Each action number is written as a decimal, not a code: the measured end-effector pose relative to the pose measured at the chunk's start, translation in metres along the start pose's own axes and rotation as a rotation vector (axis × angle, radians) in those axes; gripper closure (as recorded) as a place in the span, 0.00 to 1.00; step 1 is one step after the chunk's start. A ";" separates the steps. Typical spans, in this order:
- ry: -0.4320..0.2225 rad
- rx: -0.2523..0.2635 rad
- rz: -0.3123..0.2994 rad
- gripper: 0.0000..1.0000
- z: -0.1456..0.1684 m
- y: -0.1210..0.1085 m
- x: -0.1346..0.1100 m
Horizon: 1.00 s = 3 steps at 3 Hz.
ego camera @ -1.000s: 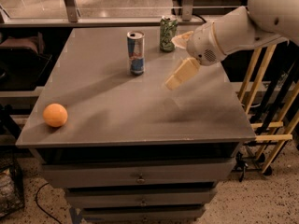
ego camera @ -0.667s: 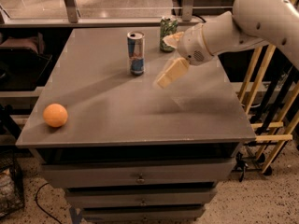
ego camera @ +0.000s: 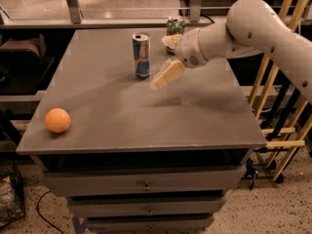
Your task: Knock redbull can over
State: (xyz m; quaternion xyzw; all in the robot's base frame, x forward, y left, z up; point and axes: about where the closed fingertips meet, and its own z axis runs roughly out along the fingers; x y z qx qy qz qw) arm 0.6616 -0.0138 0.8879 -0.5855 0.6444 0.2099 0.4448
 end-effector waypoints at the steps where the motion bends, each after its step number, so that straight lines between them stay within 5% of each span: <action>1: -0.040 0.009 0.019 0.00 0.016 -0.016 0.007; 3: -0.142 -0.019 0.057 0.00 0.045 -0.028 -0.001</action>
Offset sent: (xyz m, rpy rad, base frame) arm 0.0526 0.0202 -0.0210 0.1811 0.0336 -0.0101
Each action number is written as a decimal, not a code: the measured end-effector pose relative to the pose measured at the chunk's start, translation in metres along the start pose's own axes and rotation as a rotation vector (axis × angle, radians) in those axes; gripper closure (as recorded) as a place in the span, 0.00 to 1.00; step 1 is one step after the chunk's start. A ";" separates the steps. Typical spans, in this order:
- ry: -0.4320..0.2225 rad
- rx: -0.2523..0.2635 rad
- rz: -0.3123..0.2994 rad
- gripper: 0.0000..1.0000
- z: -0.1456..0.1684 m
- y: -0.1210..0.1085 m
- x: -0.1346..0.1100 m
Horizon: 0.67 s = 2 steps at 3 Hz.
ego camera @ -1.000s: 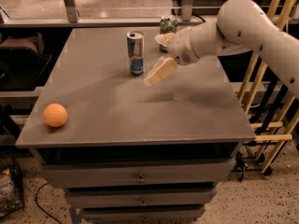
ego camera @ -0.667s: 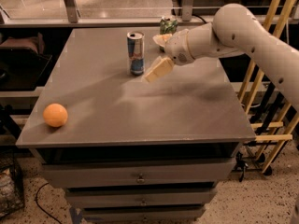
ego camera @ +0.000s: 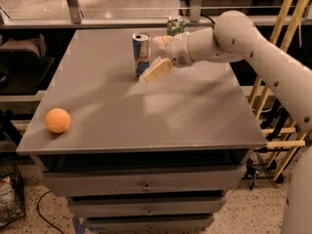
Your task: Knock redbull can over
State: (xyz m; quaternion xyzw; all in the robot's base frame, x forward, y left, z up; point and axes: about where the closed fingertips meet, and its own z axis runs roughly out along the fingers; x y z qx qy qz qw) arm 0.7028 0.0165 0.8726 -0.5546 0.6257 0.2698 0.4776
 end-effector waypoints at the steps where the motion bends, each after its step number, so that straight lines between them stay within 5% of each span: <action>1: -0.051 -0.012 0.003 0.18 0.012 0.003 -0.011; 2: -0.082 -0.017 0.006 0.39 0.017 0.010 -0.020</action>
Offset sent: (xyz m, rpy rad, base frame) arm -0.0186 0.0339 0.0195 0.1229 -0.0111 0.0333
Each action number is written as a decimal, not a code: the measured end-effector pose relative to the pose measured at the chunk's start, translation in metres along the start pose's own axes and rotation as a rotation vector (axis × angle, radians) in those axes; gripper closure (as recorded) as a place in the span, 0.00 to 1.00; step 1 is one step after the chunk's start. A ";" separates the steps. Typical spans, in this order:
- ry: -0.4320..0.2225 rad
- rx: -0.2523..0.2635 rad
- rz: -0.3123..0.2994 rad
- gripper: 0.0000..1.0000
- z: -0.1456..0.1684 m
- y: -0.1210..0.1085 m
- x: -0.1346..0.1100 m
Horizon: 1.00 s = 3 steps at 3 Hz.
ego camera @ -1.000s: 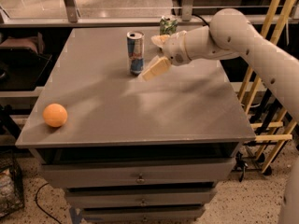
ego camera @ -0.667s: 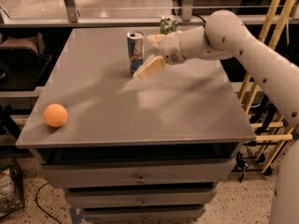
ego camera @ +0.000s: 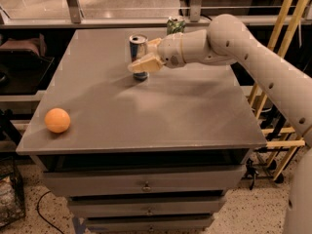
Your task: Knock redbull can over
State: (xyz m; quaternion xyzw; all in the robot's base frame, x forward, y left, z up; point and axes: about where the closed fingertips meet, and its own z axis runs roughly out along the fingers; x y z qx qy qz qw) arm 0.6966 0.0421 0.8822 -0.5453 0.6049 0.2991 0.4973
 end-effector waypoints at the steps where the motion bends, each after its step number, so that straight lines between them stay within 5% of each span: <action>1: -0.023 -0.010 -0.023 0.65 -0.002 0.008 -0.016; 2: 0.039 -0.023 -0.115 0.87 -0.021 0.009 -0.039; 3: 0.195 -0.056 -0.225 1.00 -0.041 0.003 -0.056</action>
Offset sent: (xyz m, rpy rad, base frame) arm -0.0291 -0.0347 0.0780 -0.2354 -0.1787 0.0967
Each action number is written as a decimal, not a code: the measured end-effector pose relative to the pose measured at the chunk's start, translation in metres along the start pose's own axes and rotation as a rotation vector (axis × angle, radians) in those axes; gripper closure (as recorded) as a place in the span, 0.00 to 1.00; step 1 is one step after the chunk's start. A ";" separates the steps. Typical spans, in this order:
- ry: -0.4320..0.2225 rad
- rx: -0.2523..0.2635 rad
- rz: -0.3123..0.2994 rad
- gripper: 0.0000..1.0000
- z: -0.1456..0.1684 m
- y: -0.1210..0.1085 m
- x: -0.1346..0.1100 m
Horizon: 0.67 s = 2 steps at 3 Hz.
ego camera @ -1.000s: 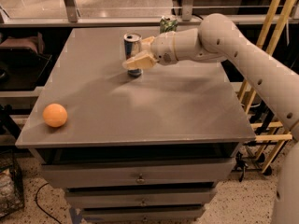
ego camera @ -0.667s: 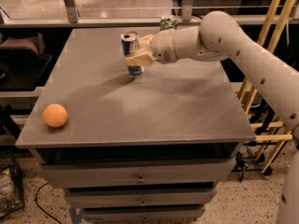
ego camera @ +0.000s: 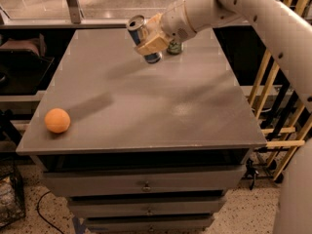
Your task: Knock redbull can over
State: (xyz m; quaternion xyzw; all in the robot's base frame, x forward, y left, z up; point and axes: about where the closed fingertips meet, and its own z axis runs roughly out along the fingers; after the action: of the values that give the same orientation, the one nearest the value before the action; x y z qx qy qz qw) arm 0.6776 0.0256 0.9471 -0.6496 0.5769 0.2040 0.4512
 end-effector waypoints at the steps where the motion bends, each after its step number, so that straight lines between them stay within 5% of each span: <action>1: 0.230 -0.100 -0.106 1.00 -0.007 0.007 0.011; 2: 0.468 -0.267 -0.202 1.00 -0.006 0.030 0.035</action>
Offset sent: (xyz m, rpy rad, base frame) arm -0.0586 -0.0600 -0.0574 -0.9630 0.1381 0.3291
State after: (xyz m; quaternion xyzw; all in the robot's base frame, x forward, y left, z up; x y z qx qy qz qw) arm 0.6568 0.0032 0.9117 -0.7868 0.5658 0.0768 0.2342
